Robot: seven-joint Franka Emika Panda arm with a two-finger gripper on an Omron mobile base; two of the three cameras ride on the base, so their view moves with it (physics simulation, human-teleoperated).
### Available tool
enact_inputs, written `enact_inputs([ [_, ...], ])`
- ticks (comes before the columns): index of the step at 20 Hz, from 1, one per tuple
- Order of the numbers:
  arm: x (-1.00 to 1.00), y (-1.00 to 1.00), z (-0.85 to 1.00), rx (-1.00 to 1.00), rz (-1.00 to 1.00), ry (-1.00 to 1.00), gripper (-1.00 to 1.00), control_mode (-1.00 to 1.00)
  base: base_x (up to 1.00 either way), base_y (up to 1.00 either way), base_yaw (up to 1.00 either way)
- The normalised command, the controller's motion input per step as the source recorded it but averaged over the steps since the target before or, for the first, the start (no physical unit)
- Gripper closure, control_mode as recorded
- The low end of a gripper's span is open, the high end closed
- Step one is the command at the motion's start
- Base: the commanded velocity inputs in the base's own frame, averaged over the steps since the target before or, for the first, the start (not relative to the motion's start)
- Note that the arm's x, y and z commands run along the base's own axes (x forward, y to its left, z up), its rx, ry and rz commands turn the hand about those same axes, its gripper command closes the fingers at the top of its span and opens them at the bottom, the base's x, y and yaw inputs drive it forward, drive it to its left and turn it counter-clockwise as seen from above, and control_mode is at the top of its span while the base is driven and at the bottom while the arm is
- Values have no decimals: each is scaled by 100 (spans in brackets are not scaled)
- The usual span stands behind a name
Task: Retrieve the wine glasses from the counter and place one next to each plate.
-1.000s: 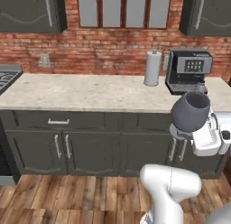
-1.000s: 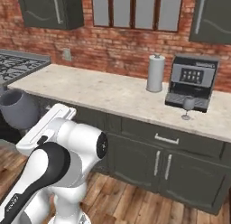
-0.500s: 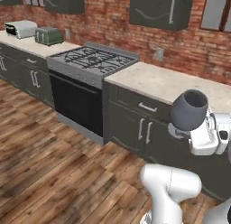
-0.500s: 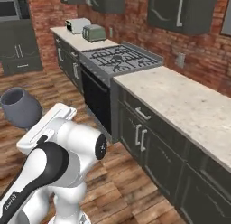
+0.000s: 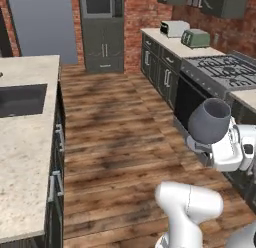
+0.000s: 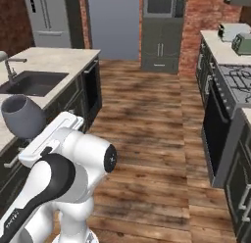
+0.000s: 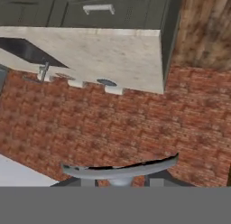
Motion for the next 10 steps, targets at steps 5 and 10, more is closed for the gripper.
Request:
enact_inputs([
  [5, 0, 0, 0, 0, 0, 0, 100, 100, 67, -67, 56],
  [10, 0, 0, 0, 0, 0, 0, 100, 100, 80, -19, 20],
])
